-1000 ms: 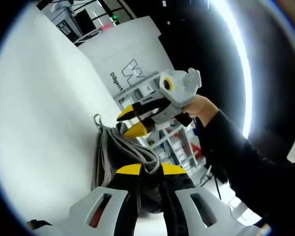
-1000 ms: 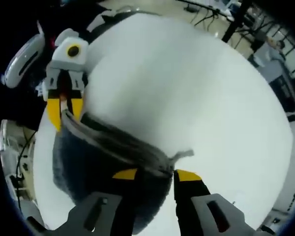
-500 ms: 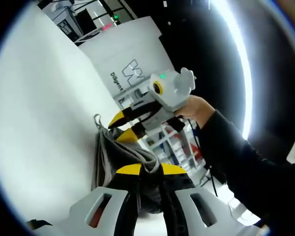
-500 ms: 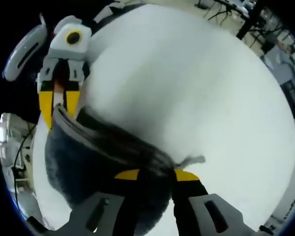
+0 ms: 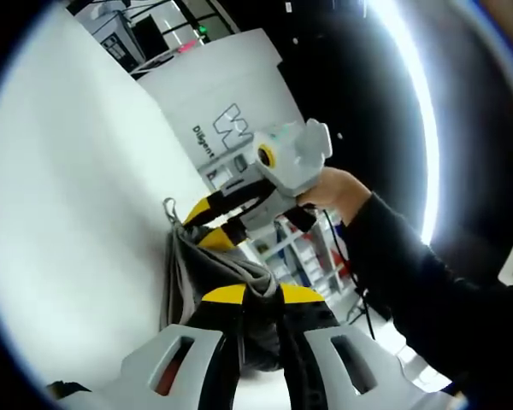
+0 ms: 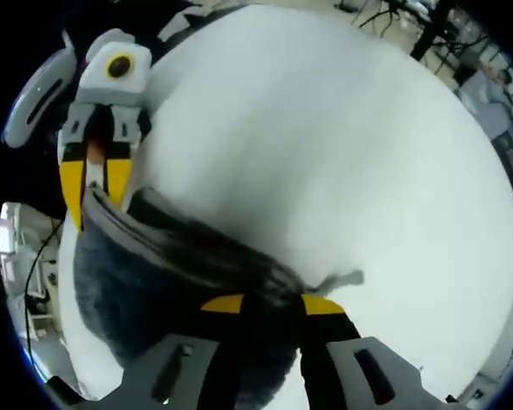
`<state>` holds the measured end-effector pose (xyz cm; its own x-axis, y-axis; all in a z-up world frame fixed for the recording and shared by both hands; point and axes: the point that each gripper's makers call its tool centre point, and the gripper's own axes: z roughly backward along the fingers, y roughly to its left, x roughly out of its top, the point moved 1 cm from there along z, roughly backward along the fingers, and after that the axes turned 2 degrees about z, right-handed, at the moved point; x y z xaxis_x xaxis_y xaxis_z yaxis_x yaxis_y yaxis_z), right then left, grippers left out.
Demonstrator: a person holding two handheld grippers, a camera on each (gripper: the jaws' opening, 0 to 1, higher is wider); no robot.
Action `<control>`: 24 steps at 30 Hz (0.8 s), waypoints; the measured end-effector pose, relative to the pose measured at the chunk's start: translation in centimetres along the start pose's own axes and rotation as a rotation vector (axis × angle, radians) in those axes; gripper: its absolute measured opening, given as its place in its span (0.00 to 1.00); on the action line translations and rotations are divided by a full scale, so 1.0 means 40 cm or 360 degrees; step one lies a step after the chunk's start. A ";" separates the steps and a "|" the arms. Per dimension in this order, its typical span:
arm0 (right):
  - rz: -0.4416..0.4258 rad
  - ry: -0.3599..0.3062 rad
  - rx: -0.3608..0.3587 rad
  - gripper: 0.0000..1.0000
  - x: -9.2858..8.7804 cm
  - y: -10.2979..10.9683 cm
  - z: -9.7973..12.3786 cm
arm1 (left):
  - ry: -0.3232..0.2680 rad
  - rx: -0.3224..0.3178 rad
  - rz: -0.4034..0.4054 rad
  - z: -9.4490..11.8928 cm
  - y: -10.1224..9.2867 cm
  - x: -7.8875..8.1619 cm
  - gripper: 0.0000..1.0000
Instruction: Open the folded towel by lifting each exposed corner and separating the folded layers until the towel lies flat within the target outline without major curled edges
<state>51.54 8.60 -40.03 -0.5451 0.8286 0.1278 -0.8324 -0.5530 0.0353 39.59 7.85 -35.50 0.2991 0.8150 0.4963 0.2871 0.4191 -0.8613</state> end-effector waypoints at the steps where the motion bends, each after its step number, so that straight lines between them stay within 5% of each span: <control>1: 0.0000 0.0000 0.0000 0.17 0.000 -0.001 0.000 | 0.0000 0.0000 0.0000 0.000 0.000 0.000 0.11; 13: -0.0050 -0.0064 -0.0003 0.10 0.006 0.020 0.007 | 0.0005 0.0004 -0.0007 0.000 0.000 0.000 0.11; 24: -0.0118 -0.0013 -0.0009 0.06 0.002 0.000 0.026 | 0.0012 0.0008 -0.0012 0.001 0.000 -0.001 0.11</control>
<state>51.61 8.56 -39.00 -0.4812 0.8665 0.1331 -0.8710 -0.4897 0.0393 39.53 7.82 -35.53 0.3036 0.8088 0.5037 0.2851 0.4273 -0.8579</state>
